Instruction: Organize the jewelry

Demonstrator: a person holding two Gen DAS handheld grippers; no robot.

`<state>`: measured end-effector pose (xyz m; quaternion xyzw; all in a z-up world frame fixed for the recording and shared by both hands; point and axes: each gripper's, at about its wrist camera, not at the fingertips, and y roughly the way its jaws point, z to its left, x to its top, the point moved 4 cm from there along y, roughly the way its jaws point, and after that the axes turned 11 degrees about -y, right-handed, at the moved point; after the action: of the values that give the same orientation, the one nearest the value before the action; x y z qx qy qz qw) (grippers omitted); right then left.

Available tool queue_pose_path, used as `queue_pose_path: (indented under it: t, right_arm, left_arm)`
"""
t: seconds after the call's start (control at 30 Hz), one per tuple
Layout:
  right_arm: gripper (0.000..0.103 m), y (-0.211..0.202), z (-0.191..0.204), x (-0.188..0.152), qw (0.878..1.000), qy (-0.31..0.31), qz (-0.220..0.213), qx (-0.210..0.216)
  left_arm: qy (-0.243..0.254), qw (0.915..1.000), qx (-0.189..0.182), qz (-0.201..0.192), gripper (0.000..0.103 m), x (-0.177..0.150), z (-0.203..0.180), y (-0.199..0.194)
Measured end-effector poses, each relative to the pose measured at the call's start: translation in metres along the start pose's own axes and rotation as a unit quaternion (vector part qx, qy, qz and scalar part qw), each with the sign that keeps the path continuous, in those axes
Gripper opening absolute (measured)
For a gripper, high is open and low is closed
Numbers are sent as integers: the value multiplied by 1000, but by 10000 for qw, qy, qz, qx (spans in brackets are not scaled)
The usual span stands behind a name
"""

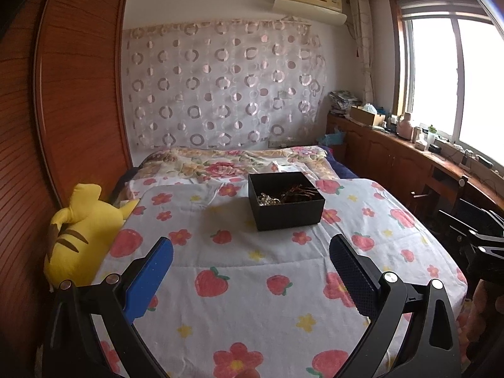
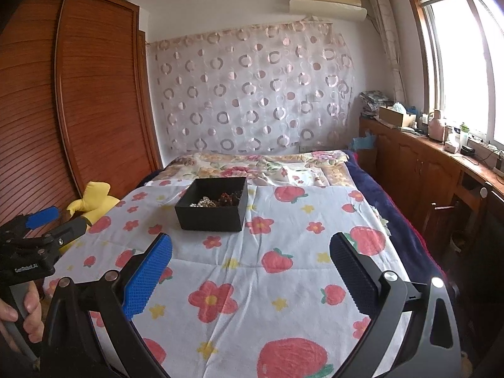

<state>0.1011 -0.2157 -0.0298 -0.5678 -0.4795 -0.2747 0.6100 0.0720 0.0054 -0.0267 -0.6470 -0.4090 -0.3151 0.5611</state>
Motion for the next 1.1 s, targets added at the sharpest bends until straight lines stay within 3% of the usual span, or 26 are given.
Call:
queue_pose_path:
  t: [1.1]
  right_arm:
    - [101,0,-1,0,10000,13,3,14]
  left_arm:
    - [-13,10000,-8,-8,96,1,-5,-3]
